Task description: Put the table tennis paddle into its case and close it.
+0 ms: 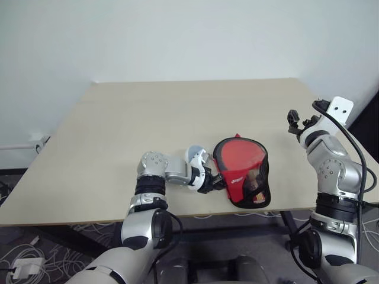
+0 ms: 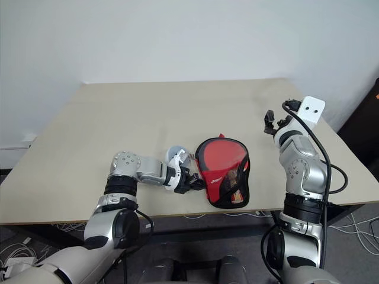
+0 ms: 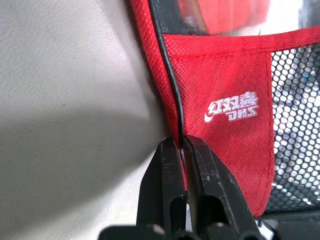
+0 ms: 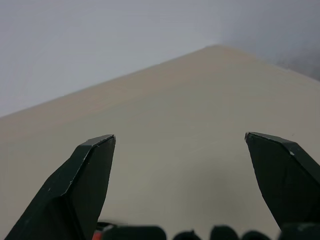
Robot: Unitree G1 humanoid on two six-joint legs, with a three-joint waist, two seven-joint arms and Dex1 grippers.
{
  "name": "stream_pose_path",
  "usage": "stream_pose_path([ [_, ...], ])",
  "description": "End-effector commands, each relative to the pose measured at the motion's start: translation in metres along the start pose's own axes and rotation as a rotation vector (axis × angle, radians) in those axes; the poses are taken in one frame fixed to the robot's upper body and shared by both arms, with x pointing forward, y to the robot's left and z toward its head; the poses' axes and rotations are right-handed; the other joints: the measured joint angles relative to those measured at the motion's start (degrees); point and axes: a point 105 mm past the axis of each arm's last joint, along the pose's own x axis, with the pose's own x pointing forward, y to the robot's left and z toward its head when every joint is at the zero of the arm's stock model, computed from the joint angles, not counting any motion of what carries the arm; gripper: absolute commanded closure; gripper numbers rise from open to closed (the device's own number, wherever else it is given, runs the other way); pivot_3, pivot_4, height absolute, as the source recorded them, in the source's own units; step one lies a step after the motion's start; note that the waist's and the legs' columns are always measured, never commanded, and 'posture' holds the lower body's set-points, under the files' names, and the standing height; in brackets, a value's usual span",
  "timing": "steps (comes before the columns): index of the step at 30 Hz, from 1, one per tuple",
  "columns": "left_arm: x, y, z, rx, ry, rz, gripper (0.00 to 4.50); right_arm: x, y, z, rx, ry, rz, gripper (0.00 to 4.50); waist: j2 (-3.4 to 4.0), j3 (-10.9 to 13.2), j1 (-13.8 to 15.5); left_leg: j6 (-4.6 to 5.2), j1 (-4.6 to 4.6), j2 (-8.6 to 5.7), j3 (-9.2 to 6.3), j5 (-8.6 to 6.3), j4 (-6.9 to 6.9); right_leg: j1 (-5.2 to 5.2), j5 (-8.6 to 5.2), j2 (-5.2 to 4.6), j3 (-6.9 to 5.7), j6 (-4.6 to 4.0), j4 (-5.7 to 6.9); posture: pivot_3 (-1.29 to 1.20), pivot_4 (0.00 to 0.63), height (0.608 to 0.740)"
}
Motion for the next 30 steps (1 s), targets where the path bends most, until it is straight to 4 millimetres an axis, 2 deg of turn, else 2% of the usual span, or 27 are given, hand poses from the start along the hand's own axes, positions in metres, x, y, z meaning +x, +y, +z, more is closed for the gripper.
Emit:
stream_pose_path([
  [1, -0.007, -0.005, 0.003, 0.030, -0.032, -0.001, 4.44, 0.001, 0.009, 0.022, -0.003, -0.076, 0.034, 0.00, 0.00, 0.00, -0.02, 0.00, 0.00, 0.00, 0.01, 0.00, 0.00, -0.01, 0.00, 0.00, 0.01, 0.00, 0.00, 0.00, 0.000, 0.724],
  [6, -0.014, -0.022, 0.015, 0.015, -0.116, -0.061, 4.44, 0.002, 0.011, 0.019, -0.004, -0.072, 0.035, 0.00, -0.02, 0.01, 0.01, -0.15, 0.00, -0.02, 0.03, 0.09, 0.00, 0.00, 0.00, 0.01, 0.02, 0.00, -0.01, 0.00, 0.000, 0.724],
  [13, 0.008, -0.045, 0.004, 0.050, -0.063, -0.087, 4.44, 0.003, 0.014, 0.020, -0.035, -0.073, 0.040, 0.00, -0.03, 0.02, 0.28, -0.01, 0.00, -0.17, 0.04, 0.01, 0.00, 0.01, 0.00, 0.00, 0.02, 0.00, -0.03, 0.00, 0.000, 0.724],
  [16, 0.011, -0.048, 0.000, 0.076, -0.056, -0.088, 4.44, 0.003, 0.013, 0.022, -0.044, -0.078, 0.038, 0.00, -0.04, 0.02, 0.31, -0.12, -0.01, -0.49, 0.03, 0.08, 0.00, 0.00, 0.00, -0.03, 0.02, 0.00, -0.02, 0.00, 0.000, 0.724],
  [20, 0.011, -0.046, 0.001, 0.075, -0.064, -0.082, 3.52, 0.001, 0.009, 0.020, -0.050, -0.076, 0.027, 0.00, -0.04, 0.03, 0.30, -0.15, -0.01, -0.50, 0.02, 0.09, -0.01, 0.00, 0.00, -0.06, 0.02, 0.00, -0.03, 0.00, 0.000, 0.724],
  [24, 0.013, -0.048, 0.000, 0.054, -0.048, -0.111, 2.15, 0.000, 0.007, 0.018, -0.054, -0.071, 0.019, 0.00, -0.04, 0.03, 0.31, -0.06, -0.01, -0.50, 0.01, 0.04, -0.02, -0.01, 0.00, -0.07, 0.02, 0.00, -0.03, 0.00, 0.000, 0.724],
  [30, 0.019, -0.043, -0.003, 0.003, -0.020, -0.097, 2.15, 0.000, 0.007, 0.018, -0.054, -0.072, 0.016, 0.00, -0.05, 0.03, 0.31, 0.00, -0.01, -0.51, 0.00, 0.00, -0.02, -0.01, 0.00, -0.07, 0.02, 0.00, -0.03, 0.00, 0.000, 0.724],
])
